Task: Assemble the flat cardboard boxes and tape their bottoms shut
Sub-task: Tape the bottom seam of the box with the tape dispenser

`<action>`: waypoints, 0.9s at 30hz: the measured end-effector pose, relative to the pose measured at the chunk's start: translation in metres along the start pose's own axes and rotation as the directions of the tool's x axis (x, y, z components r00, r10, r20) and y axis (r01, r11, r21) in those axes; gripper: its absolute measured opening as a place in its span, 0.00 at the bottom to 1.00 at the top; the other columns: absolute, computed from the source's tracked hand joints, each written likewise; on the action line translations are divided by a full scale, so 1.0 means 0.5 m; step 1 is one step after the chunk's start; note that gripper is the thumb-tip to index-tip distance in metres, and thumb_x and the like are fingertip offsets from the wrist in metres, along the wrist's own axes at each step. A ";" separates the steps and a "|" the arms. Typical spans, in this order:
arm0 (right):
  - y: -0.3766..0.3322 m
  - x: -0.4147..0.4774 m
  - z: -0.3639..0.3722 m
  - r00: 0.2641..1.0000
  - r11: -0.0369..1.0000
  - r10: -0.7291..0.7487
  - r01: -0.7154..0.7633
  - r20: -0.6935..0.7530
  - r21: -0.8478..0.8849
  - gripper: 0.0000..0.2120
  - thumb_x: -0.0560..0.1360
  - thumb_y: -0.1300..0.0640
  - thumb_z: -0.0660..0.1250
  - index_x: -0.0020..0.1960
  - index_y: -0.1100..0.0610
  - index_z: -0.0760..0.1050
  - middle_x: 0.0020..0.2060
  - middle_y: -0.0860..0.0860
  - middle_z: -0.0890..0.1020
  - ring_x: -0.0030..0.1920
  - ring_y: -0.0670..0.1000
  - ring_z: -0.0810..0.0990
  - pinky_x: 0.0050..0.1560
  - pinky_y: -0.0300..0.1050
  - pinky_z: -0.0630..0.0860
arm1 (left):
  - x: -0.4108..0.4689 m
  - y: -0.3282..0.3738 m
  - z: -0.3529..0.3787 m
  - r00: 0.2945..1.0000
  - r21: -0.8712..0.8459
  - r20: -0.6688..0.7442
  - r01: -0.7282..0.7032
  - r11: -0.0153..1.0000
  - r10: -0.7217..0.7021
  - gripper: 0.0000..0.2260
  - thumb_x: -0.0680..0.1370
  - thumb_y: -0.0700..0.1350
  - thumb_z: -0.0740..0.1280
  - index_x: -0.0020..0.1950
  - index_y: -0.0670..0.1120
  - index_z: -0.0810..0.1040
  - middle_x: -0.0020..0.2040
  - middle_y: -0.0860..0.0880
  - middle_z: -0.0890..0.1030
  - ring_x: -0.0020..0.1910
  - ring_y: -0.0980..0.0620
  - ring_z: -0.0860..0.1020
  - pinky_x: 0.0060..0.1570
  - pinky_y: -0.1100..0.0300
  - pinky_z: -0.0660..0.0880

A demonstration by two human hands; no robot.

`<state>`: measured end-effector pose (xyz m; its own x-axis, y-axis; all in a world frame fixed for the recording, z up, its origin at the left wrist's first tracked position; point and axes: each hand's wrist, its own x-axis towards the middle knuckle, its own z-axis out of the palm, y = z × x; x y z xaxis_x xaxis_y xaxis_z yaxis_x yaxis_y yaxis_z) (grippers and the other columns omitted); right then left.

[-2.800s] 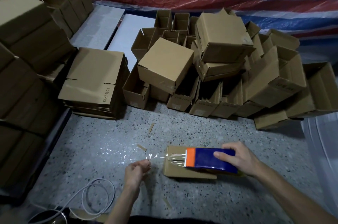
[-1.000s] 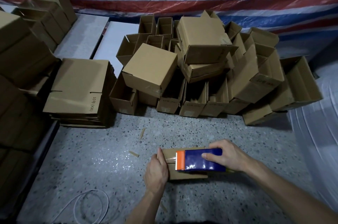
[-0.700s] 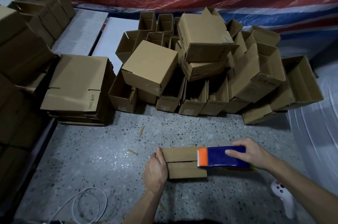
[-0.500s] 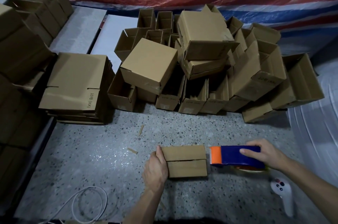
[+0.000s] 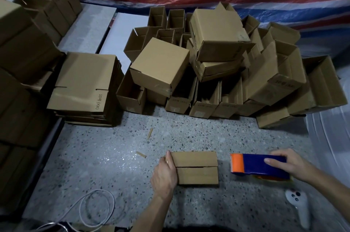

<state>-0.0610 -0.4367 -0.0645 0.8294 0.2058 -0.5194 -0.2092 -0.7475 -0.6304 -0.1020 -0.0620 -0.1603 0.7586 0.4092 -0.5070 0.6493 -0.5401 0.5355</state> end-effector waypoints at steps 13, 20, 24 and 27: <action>-0.031 0.012 0.015 0.999 0.855 0.031 -0.033 -0.013 -0.518 0.13 0.76 0.35 0.65 0.37 0.40 0.73 0.33 0.41 0.80 0.36 0.38 0.79 0.37 0.31 0.69 | 0.009 -0.003 0.011 0.999 -0.010 -0.022 -0.026 1.000 0.026 0.40 0.77 0.70 0.37 0.56 0.46 0.80 0.50 0.45 0.83 0.50 0.42 0.81 0.52 0.48 0.75; -0.131 0.053 0.127 0.994 0.677 0.072 -0.108 -0.080 -0.728 0.21 0.77 0.32 0.56 0.38 0.46 0.73 0.29 0.44 0.76 0.31 0.40 0.75 0.34 0.39 0.70 | 0.004 -0.006 0.022 0.997 -0.010 -0.064 -0.039 0.999 0.038 0.37 0.78 0.69 0.38 0.51 0.47 0.80 0.47 0.45 0.83 0.41 0.46 0.75 0.44 0.54 0.68; -0.149 0.084 0.158 0.973 0.719 0.069 -0.200 -0.218 -0.665 0.24 0.78 0.36 0.55 0.34 0.51 0.74 0.27 0.45 0.76 0.28 0.43 0.74 0.31 0.41 0.68 | 0.008 -0.003 0.026 0.997 0.008 -0.075 -0.029 1.000 0.030 0.38 0.78 0.69 0.37 0.53 0.46 0.80 0.48 0.44 0.83 0.46 0.42 0.80 0.43 0.54 0.69; -0.156 0.095 0.164 0.957 0.732 0.059 -0.236 -0.285 -0.639 0.24 0.79 0.40 0.54 0.31 0.52 0.72 0.25 0.46 0.75 0.26 0.44 0.74 0.31 0.42 0.69 | 0.007 0.000 0.028 0.996 0.020 -0.083 -0.030 0.999 0.031 0.40 0.77 0.69 0.36 0.54 0.45 0.80 0.48 0.43 0.83 0.48 0.41 0.81 0.44 0.52 0.72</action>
<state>-0.0476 -0.3167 -0.0872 0.9287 -0.0274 -0.3699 -0.0175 -0.9994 0.0300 -0.1002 -0.0706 -0.1717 0.7806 0.4518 -0.4320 0.6251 -0.5668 0.5367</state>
